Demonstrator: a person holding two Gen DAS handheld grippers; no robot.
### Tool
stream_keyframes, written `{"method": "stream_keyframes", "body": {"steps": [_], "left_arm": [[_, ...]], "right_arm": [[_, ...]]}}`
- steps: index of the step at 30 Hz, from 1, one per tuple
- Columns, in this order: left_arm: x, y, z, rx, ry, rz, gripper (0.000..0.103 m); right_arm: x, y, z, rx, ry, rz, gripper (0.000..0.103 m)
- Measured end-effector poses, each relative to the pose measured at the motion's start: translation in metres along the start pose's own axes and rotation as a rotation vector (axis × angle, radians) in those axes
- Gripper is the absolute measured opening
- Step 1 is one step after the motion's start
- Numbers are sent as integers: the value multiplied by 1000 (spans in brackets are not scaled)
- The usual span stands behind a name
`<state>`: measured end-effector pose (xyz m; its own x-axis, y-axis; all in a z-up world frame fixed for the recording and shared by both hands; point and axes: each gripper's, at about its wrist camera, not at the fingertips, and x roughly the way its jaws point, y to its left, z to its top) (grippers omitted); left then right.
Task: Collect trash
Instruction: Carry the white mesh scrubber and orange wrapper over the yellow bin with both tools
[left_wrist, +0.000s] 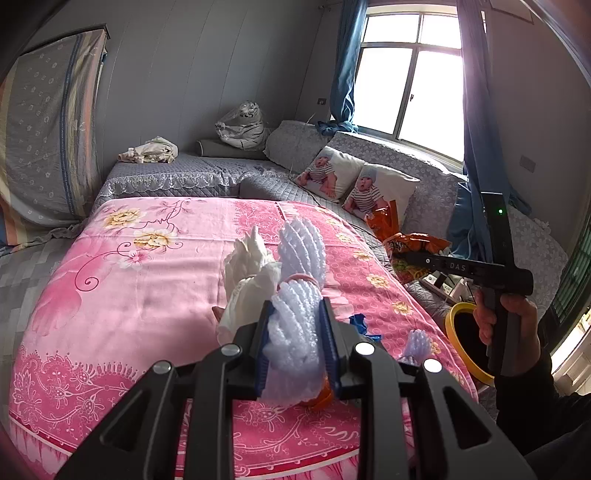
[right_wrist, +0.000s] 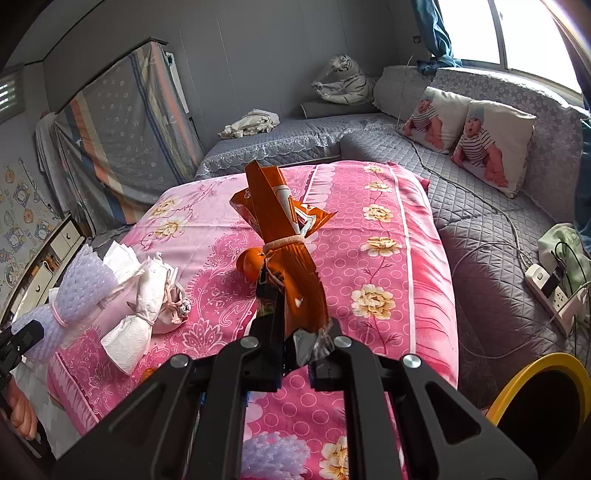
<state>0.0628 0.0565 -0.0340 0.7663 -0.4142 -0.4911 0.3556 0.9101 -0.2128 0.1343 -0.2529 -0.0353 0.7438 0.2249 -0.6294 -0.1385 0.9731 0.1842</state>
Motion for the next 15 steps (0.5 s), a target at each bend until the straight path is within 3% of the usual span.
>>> {"method": "stream_keyframes", "body": {"steps": [15], "left_arm": [[12, -35, 20, 71, -17, -35, 23]], "right_arm": [[-42, -25, 1, 42, -90, -17, 8]]}}
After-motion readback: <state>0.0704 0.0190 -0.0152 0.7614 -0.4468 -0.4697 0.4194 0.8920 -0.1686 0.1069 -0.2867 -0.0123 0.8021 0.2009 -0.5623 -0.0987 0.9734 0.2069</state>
